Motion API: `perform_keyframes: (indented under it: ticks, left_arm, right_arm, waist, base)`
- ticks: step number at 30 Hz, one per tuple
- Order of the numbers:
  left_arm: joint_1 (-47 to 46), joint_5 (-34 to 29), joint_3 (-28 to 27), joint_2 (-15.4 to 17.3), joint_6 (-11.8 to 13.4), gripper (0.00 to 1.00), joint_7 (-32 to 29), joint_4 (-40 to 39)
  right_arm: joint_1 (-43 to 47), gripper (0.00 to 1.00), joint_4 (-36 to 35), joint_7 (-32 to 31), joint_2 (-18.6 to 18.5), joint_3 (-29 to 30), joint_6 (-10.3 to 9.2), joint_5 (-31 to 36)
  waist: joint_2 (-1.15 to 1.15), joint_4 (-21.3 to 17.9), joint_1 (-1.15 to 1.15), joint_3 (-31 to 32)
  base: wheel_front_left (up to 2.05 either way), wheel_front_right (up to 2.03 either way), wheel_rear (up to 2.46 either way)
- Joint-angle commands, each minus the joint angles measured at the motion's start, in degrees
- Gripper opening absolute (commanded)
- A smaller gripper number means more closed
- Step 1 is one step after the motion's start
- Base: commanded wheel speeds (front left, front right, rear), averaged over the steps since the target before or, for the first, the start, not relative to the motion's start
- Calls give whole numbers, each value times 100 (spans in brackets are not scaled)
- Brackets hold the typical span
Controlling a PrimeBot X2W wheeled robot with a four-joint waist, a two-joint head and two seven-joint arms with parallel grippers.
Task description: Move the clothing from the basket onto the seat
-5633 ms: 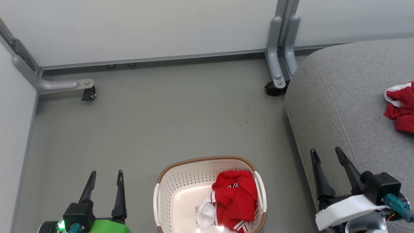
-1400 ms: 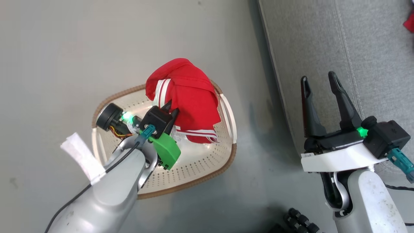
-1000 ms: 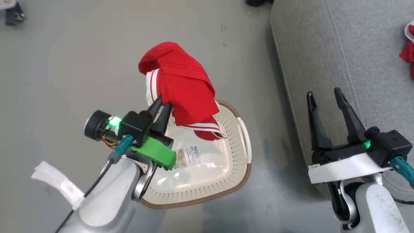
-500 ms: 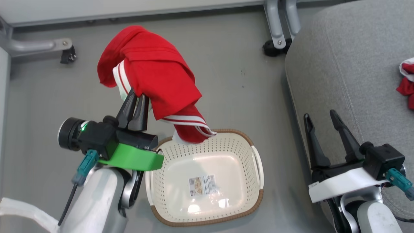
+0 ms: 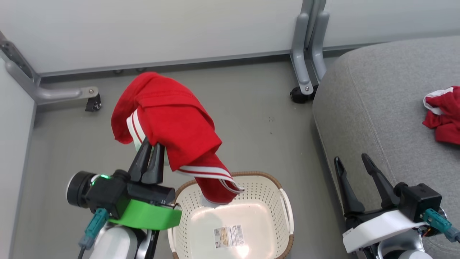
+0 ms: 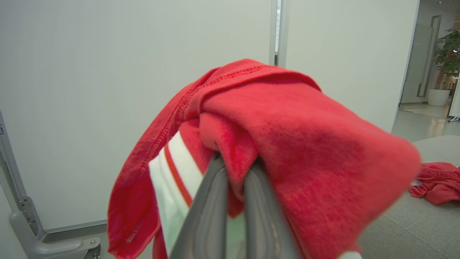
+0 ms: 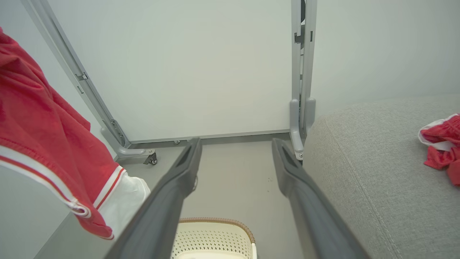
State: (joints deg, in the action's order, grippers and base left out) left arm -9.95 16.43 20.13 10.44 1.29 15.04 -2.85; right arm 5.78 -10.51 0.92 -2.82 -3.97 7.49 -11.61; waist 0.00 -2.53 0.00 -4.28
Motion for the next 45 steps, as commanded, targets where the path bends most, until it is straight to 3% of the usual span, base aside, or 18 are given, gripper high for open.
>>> perform_keyframes:
  ticks: [1,30,37,45]
  left_arm:
    - [156,-48,-10,14,33,0,19,-34]
    - [307,32,192,81,76,0,0,-126]
    - [200,27,282,47,34,0,1,-137]
    - [43,-40,474,-15,-71,0,6,-59]
  right_arm:
    - [117,100,-35,-32,-14,-5,0,-59]
    - [110,100,-163,-179,-14,-294,0,-122]
    - [-372,100,-89,-293,-112,-1089,0,-355]
    - [-1255,100,323,-397,-258,-2579,0,-908]
  waist:
    - [0,-4,0,181]
    - [0,33,0,284]
    - [0,116,0,204]
    - [0,244,0,69]
  base:
    - [0,0,0]
    - [0,0,0]
    - [0,0,0]
    - [0,0,0]
